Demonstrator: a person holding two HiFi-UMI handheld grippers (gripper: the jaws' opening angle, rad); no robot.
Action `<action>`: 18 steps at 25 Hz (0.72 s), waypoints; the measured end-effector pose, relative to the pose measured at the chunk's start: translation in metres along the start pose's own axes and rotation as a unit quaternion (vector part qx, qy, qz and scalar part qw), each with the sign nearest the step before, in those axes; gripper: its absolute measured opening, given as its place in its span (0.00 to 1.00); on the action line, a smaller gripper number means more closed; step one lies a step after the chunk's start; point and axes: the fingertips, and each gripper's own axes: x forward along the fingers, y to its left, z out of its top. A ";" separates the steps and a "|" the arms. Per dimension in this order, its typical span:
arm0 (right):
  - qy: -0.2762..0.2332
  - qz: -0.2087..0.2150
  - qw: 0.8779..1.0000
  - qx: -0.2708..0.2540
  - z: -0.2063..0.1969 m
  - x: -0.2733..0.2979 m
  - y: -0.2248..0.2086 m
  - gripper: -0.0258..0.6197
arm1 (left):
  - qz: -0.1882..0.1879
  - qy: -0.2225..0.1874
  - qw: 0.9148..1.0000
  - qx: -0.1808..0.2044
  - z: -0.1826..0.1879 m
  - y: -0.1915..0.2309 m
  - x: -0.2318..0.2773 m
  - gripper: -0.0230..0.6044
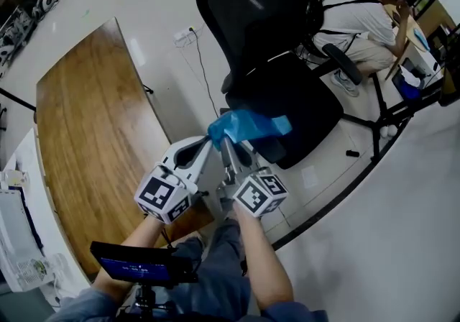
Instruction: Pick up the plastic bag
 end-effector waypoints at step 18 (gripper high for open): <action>-0.019 0.058 0.995 -0.079 0.007 0.016 0.139 0.04 | 0.072 -0.068 0.995 0.015 0.062 0.043 -0.118 0.05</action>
